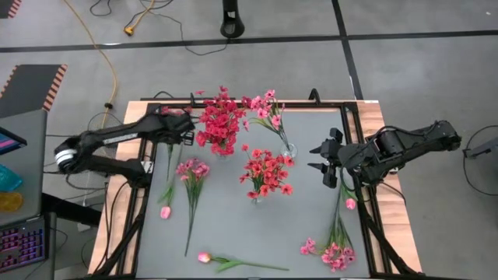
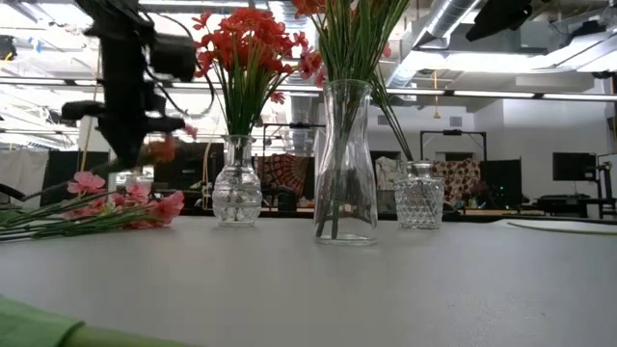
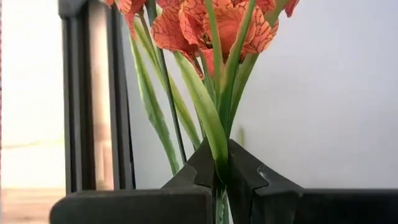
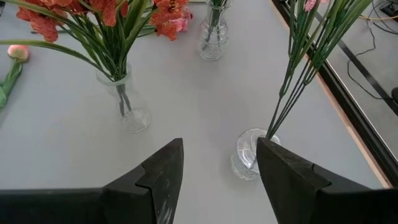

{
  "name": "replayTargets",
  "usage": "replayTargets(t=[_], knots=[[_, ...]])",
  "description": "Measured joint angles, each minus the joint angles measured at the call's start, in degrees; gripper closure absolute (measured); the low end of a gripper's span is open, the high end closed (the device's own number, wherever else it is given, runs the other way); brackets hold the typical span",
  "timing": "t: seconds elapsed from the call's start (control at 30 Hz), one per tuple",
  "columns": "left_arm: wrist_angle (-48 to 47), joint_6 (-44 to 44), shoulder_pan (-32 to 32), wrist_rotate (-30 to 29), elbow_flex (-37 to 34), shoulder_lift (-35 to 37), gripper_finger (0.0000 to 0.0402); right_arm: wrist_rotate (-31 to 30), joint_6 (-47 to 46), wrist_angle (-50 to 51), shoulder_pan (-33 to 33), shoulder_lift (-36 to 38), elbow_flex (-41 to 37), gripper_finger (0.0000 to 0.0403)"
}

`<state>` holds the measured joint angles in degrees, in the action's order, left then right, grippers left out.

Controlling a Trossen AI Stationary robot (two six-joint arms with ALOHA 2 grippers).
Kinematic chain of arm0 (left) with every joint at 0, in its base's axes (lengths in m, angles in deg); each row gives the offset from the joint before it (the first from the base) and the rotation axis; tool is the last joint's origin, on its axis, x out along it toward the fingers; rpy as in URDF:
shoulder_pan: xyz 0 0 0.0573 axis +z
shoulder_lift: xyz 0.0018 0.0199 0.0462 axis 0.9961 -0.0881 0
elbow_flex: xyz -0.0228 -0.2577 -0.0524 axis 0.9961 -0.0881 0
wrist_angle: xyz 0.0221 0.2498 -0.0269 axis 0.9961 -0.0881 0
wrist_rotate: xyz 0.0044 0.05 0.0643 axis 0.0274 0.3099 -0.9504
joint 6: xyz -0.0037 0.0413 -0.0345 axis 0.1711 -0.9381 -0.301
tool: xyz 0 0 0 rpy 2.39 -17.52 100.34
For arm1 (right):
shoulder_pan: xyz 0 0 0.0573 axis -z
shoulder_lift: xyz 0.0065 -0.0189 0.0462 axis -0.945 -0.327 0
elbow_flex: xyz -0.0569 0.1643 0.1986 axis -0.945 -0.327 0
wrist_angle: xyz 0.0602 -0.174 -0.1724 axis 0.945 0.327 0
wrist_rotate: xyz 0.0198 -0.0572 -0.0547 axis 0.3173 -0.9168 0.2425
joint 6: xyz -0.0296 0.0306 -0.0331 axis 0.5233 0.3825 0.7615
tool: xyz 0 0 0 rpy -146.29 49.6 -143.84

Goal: Sort flowers into vase by color
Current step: Put the orange flowers into the bottom center transparent vase

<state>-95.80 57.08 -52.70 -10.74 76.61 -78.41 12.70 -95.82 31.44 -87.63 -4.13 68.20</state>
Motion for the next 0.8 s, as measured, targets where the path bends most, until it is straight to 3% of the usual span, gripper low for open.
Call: replayTargets(t=[0.4,0.6,0.8], knots=[[5.6,-1.3,-2.8,-3.7,0.0,22.8,0.0401,0.0,0.0,0.0,0.0,0.0,0.0,0.0173],[11.8,-4.4,-11.8,-7.2,0.1,28.2,0.0401,0.0,0.0,0.0,0.0,0.0,0.0,0.0173],[18.7,-6.6,-23.5,-15.1,0.1,28.4,0.0401,0.0,0.0,-0.1,0.0,0.0,0.0,0.0173]])
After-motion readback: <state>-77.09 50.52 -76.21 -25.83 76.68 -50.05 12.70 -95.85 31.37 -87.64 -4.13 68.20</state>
